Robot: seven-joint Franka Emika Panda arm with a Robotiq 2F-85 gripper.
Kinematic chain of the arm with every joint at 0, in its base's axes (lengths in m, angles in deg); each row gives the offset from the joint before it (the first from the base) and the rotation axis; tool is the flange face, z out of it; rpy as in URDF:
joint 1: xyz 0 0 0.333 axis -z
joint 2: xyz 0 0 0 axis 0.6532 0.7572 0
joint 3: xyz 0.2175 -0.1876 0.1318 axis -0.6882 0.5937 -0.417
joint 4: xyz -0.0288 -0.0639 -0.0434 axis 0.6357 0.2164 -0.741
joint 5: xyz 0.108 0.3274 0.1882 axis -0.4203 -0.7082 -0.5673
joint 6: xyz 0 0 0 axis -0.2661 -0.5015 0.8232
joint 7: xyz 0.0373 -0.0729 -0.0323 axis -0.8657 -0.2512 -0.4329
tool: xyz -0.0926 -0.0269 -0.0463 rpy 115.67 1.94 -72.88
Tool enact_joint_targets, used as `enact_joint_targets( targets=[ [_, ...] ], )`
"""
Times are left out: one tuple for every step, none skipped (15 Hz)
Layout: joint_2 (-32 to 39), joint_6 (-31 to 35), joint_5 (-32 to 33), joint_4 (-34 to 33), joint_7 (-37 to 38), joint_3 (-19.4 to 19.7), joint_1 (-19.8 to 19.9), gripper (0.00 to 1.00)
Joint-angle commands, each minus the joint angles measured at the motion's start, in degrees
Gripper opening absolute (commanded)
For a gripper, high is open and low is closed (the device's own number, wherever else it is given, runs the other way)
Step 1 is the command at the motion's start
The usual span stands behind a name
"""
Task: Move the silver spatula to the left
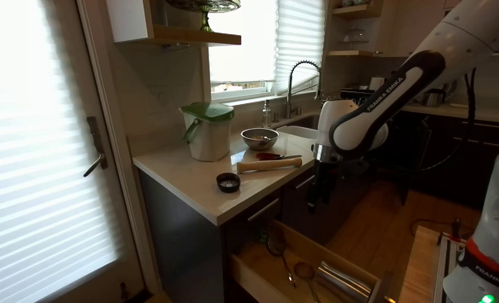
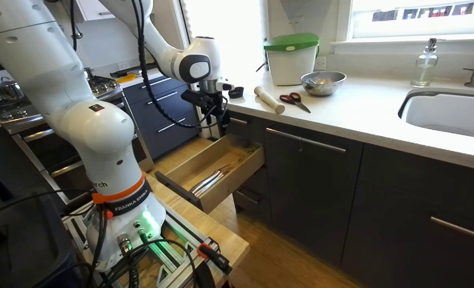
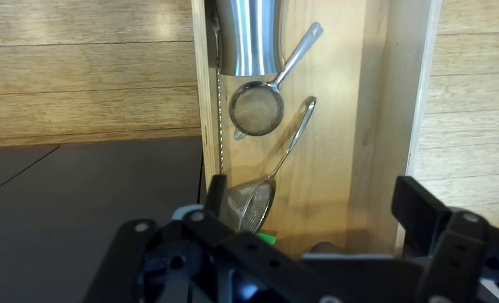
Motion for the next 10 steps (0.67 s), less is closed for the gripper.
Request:
enact_joint_targets(
  targets=[
    [6.9,5.8,-6.9,-1.0,1.9,-1.1,-1.5,1.0],
    [8.9,6.8,-9.6,-1.4,1.7,-1.6,-1.9,1.0],
    [10.8,7.7,-11.8,-1.8,1.5,-2.2,-2.2,1.0],
    [12.8,8.6,-14.2,-2.5,1.5,-3.1,-2.4,1.0],
    [14.8,9.8,-16.3,-3.2,1.8,-3.9,-2.3,1.0],
    [16.6,10.8,-18.1,-3.9,1.9,-4.9,-2.1,1.0],
    [18.5,11.4,-20.6,-5.0,1.0,-6.0,-1.7,1.0],
    [20.2,12.1,-23.0,-6.1,0.2,-7.2,-1.1,1.0],
    [22.1,13.2,-24.8,-7.3,-0.1,-8.2,-0.5,1.0],
    [23.8,14.2,-25.9,-8.2,0.2,-8.9,-0.2,1.0]
  ],
)
